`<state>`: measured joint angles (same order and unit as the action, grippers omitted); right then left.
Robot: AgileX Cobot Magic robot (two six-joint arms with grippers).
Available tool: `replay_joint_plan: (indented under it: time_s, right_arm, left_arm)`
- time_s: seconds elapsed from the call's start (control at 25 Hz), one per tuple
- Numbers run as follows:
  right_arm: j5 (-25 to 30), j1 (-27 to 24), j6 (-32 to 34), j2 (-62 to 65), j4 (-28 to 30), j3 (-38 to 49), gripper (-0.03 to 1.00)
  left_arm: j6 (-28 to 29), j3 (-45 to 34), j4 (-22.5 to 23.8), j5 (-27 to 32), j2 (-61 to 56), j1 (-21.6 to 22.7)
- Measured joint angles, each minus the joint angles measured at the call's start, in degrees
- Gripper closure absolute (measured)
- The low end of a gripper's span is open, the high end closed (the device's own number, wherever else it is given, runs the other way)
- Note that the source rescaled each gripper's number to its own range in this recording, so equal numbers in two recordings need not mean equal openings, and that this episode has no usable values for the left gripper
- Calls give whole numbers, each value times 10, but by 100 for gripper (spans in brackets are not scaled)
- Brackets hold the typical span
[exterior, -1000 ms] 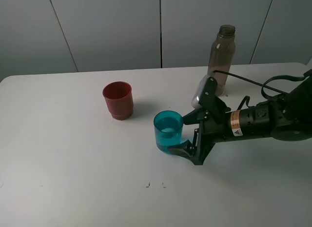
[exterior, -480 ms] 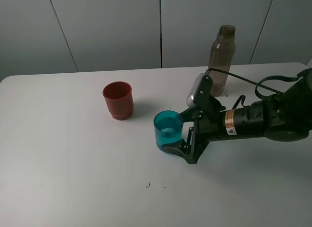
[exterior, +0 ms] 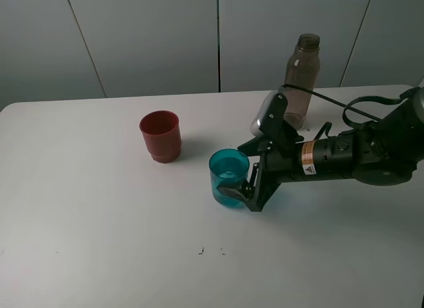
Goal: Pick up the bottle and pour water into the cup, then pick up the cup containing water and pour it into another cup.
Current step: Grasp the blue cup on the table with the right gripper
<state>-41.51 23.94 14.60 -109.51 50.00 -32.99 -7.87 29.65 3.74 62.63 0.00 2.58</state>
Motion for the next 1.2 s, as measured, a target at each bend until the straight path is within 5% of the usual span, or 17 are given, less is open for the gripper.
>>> replay_joint_plan:
  time_s: [1.2]
  right_arm:
    - [-1,39,21,-49,-29,-20,8]
  left_arm:
    - [1,0,0,0,0,0]
